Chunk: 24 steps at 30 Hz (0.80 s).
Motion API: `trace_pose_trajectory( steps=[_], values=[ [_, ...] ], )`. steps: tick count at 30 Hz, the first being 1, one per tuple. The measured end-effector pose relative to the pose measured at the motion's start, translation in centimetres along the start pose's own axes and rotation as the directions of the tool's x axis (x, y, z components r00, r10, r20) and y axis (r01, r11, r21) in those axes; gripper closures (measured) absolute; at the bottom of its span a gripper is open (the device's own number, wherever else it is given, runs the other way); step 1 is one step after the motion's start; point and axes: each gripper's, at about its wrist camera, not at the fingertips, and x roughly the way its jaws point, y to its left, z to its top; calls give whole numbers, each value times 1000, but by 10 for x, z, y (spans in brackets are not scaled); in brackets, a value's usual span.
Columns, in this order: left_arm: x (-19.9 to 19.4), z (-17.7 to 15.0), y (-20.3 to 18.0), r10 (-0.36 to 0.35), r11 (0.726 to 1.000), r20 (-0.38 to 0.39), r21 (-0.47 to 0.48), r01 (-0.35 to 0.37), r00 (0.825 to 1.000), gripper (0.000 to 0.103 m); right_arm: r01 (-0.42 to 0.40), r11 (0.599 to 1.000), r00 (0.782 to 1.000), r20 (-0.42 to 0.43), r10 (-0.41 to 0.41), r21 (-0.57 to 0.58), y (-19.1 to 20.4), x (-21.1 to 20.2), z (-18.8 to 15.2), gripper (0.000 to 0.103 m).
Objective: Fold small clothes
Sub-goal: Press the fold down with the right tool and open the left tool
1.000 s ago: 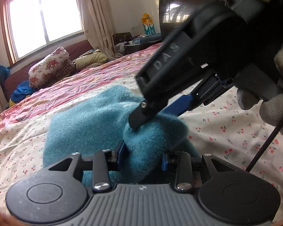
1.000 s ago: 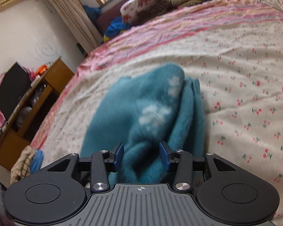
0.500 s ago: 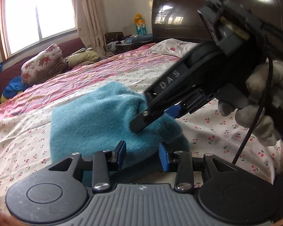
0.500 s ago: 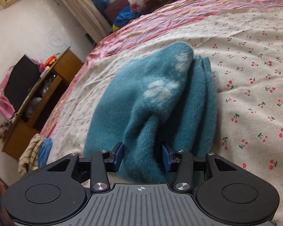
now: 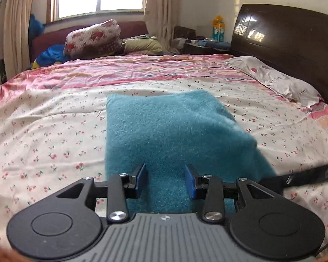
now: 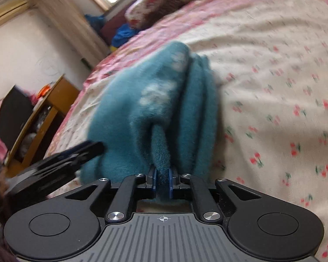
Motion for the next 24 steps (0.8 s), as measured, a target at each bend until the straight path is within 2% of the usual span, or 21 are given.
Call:
trace_pose_trajectory(
  steps=[3,6,7,8,11,15,16,19,22,24],
  values=[
    [1,-5,-4,2,999,11,47,-2,1000,59,-14,1000,999,46,15,-7,7,-12,13,83],
    [1,-8,-5,-4,998,17,64,3,1000,58,-35,999,992,124,34,8,7,-18,29,64],
    [0,-7,-4,-9,998,18,62,7,1000,58,-23,1000,990,137,21,12,7,-15,36,54],
    [0,-5,-3,-15,998,18,56,14,1000,58,-4,1000,990,142,1,18,8,-8,41,50],
    [-10,2,6,-25,999,41,26,24,999,59,12,997,994,108,-20,70,3,18,57,50],
    [-23,9,27,9,1000,103,-17,-7,995,53,10,996,997,77,-17,92,-1,40,62,48],
    [-20,11,33,20,999,98,-29,-18,995,50,-4,995,997,71,-3,102,-2,43,62,48],
    [2,13,52,35,994,38,-109,-31,999,50,-29,995,997,68,23,99,-1,48,59,48],
    [18,15,64,-8,977,-8,-214,6,1000,50,-3,996,997,72,-3,85,8,54,58,69],
    [17,21,58,-19,980,7,-199,20,1000,50,-2,998,997,80,-3,70,11,50,60,74]
  ],
)
